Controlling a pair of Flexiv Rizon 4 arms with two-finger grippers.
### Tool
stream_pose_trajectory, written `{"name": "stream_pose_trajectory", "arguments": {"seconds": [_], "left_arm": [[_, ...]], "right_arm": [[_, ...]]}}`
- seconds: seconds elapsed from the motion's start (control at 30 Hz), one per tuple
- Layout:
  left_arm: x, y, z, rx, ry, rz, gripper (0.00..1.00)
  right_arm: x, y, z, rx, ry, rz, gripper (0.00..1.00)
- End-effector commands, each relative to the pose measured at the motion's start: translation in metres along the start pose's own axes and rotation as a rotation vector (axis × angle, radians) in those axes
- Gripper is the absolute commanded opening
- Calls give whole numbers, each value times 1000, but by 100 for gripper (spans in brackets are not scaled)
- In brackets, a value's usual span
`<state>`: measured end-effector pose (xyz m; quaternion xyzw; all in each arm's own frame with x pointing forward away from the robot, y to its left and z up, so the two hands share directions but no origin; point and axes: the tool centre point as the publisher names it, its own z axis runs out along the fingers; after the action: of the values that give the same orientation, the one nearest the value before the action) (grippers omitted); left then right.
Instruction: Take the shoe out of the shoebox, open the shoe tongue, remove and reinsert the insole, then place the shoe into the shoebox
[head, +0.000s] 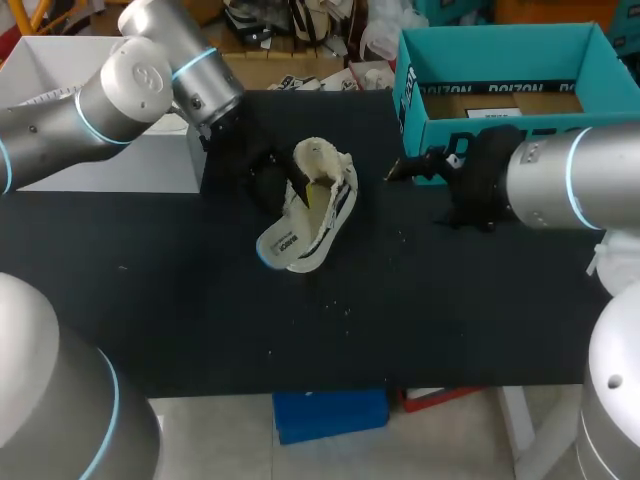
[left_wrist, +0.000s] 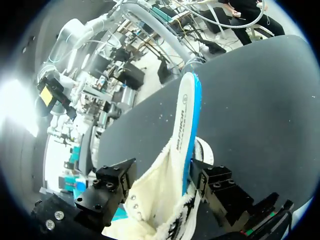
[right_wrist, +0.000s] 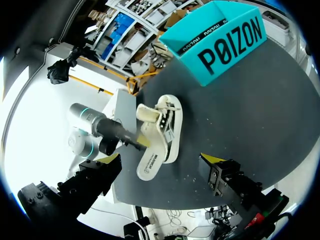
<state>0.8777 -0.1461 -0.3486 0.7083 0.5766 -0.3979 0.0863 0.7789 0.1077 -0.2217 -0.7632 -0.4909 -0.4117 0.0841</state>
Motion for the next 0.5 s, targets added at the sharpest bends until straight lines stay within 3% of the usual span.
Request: {"name": "stream_pose_trajectory", "arguments": {"seconds": [0.03, 0.1, 0.23, 0.3, 0.33, 0.5], "left_arm": [[1, -26, -2, -31, 15, 2, 75], [2, -31, 1, -20, 20, 1, 68], [4, -37, 8, 10, 37, -4, 40], [5, -38, 12, 27, 45, -9, 18], [6, -39, 13, 30, 48, -9, 0], [9, -39, 15, 37, 49, -12, 0]], "right_arm": [[2, -1, 1, -5, -4, 1, 100], [2, -1, 1, -5, -4, 1, 100], [2, -1, 1, -5, -4, 1, 100], [2, -1, 1, -5, -4, 1, 100], [2, -1, 1, -5, -4, 1, 100], [2, -1, 1, -5, -4, 1, 100]]}}
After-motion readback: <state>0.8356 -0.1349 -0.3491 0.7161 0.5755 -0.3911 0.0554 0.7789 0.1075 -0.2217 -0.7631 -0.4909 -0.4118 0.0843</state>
